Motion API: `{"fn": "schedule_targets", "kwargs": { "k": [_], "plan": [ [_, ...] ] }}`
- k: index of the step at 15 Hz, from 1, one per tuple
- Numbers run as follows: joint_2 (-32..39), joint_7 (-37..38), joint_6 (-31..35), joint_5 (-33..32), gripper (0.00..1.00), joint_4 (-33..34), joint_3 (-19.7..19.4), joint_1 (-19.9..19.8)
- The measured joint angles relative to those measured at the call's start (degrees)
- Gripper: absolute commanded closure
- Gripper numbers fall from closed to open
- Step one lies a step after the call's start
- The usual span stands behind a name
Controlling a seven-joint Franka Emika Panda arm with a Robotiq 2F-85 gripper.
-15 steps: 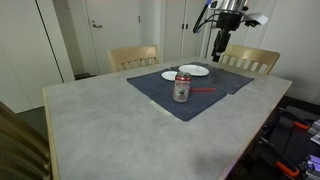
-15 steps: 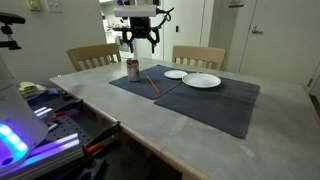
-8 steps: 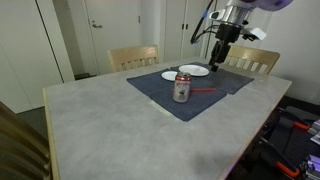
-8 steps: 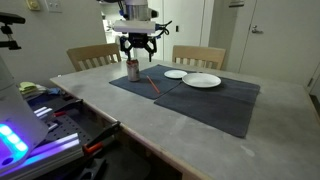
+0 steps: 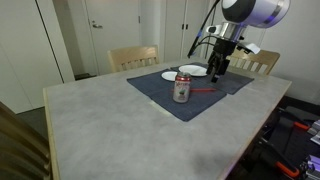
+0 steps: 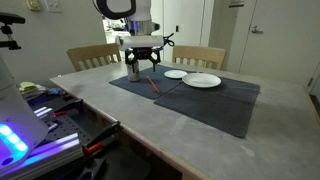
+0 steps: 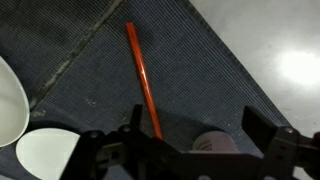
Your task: Pick up the drinking straw from the table and put it in the can drink
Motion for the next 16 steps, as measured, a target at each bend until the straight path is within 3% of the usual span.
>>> {"fn": "schedule_targets", "kwargs": {
  "k": [4, 12, 16],
  "plan": [
    [5.6, -5.4, 2.6, 3.2, 0.0, 3.4, 0.8, -0.2],
    [13.9, -11.9, 6.2, 3.3, 0.0, 7.2, 1.7, -0.6],
    [16.6, -14.2, 8.3, 2.9, 0.1, 7.3, 1.8, -0.7]
  ]
}}
